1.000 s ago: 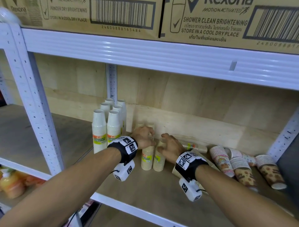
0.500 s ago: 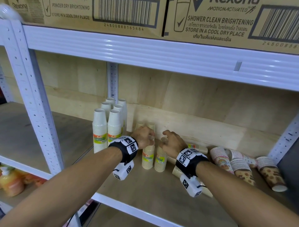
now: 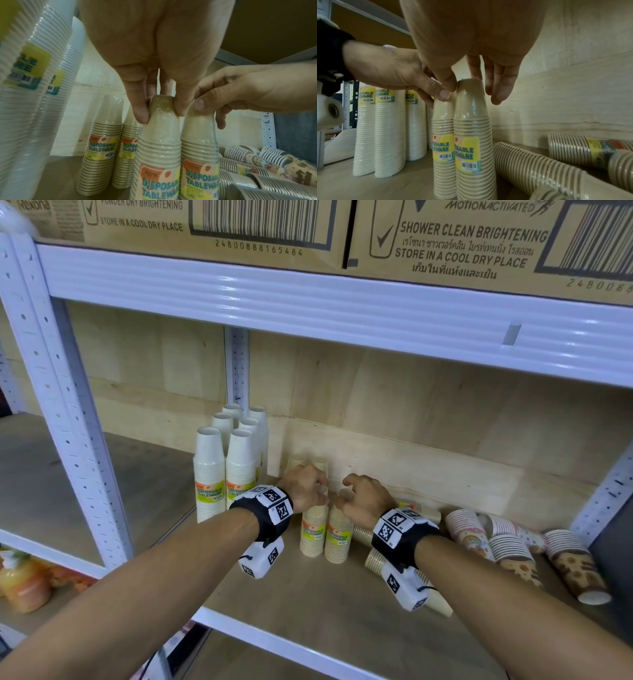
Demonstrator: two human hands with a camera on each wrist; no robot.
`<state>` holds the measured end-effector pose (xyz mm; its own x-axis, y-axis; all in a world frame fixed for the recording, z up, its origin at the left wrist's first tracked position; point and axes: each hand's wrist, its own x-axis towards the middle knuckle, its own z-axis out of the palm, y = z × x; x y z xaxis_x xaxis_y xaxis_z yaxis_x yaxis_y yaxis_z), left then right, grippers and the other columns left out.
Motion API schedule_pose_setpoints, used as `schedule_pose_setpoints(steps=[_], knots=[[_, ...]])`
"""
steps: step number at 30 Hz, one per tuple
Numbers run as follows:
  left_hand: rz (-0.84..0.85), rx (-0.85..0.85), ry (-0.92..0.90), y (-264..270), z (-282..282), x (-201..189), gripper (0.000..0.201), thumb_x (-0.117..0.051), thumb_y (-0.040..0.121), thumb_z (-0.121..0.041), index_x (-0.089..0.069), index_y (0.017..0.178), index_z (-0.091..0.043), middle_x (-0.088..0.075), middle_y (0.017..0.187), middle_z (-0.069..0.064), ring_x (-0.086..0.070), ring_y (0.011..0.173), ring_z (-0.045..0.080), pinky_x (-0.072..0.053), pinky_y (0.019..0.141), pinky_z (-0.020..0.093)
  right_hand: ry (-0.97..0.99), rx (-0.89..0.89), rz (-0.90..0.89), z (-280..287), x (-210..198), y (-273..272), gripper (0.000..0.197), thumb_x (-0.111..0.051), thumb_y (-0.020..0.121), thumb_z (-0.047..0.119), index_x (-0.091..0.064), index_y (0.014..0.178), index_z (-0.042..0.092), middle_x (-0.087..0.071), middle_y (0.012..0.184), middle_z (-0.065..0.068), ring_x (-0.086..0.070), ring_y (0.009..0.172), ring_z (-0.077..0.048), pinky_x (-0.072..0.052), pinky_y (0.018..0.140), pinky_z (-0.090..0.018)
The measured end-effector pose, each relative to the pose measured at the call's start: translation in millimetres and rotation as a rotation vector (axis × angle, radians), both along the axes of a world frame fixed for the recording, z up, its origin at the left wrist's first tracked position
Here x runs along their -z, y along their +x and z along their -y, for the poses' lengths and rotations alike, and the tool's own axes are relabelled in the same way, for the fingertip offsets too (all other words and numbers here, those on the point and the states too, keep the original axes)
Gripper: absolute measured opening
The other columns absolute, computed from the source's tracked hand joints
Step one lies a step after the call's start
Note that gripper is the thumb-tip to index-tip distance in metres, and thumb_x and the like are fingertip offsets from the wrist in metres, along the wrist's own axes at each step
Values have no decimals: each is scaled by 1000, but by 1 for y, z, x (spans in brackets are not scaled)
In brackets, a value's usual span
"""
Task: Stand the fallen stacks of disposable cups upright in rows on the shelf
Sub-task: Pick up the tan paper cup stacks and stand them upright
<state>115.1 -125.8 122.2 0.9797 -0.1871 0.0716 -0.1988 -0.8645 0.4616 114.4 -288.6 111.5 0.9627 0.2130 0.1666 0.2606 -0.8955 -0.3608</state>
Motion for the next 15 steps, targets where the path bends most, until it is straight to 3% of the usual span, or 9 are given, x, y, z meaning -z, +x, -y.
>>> schedule_pose_setpoints(steps=[3, 7, 12, 15], knots=[[-11, 0, -2, 2, 0, 0, 37, -70, 87, -29, -66, 121, -15, -64, 120, 2, -59, 107, 19, -44, 78, 25, -3, -25, -26, 1, -2, -1, 30, -57, 86, 30, -63, 114, 20, -68, 110, -5, -63, 102, -26, -49, 77, -26], [-31, 11, 16, 5, 1, -6, 32, -74, 83, -26, -69, 112, -13, -65, 113, 1, -61, 101, 19, -49, 78, 28, 39, -68, -35, -2, -8, -4, 33, -61, 85, 23, -65, 117, 22, -69, 116, -1, -63, 106, -22, -42, 76, -20], [-57, 34, 43, 8, -2, -14, 33, -78, 78, -23, -71, 109, -12, -64, 111, 1, -61, 103, 21, -54, 85, 33, 32, -75, -41, -7, -12, -3, 28, -63, 82, 21, -67, 110, 20, -69, 111, -3, -62, 95, -21, -42, 72, -22], [-28, 20, 27, 10, -5, -18, 32, -78, 78, -20, -70, 108, -13, -61, 113, 0, -59, 104, 19, -52, 84, 30, 14, -65, -46, -10, -12, 3, 29, -63, 81, 23, -66, 110, 21, -68, 111, -4, -62, 97, -22, -49, 76, -26]])
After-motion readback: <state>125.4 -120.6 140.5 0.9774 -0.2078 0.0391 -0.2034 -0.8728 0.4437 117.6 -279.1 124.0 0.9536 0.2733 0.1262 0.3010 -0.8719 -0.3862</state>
